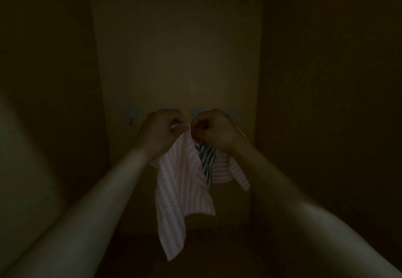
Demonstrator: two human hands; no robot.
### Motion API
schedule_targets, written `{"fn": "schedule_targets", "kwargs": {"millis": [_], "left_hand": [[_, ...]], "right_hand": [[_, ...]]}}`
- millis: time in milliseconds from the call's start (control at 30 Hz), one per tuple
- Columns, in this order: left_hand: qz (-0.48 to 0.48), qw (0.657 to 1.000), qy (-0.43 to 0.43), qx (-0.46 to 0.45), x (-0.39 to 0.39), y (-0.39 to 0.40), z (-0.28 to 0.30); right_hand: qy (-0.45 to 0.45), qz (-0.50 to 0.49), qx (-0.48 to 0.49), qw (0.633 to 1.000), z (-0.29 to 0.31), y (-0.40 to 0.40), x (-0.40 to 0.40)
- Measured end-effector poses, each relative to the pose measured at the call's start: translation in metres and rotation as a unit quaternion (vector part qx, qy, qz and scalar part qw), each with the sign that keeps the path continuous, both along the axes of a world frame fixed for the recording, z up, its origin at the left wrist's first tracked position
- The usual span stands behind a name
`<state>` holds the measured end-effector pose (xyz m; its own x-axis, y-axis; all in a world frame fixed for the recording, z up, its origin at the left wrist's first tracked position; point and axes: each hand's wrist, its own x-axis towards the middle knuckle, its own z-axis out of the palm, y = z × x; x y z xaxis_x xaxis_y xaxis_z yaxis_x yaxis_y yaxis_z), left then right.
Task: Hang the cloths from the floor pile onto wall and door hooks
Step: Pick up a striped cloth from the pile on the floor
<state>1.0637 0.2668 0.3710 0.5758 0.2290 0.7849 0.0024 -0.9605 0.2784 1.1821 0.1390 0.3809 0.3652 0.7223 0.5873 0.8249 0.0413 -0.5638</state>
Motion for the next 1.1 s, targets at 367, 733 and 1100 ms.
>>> {"fn": "schedule_targets", "kwargs": {"millis": [367, 733, 1100], "left_hand": [[0.014, 0.998, 0.025, -0.055, -0.002, 0.052, -0.021], [0.018, 0.987, 0.046, -0.155, 0.021, 0.110, -0.033], [0.156, 0.981, 0.033, -0.108, 0.043, 0.148, -0.026]], "right_hand": [[0.059, 0.033, -0.070, 0.995, -0.020, 0.052, -0.008], [-0.040, -0.057, -0.059, 0.996, -0.024, 0.107, 0.019], [-0.099, -0.117, -0.047, 0.987, -0.017, 0.172, 0.053]]}}
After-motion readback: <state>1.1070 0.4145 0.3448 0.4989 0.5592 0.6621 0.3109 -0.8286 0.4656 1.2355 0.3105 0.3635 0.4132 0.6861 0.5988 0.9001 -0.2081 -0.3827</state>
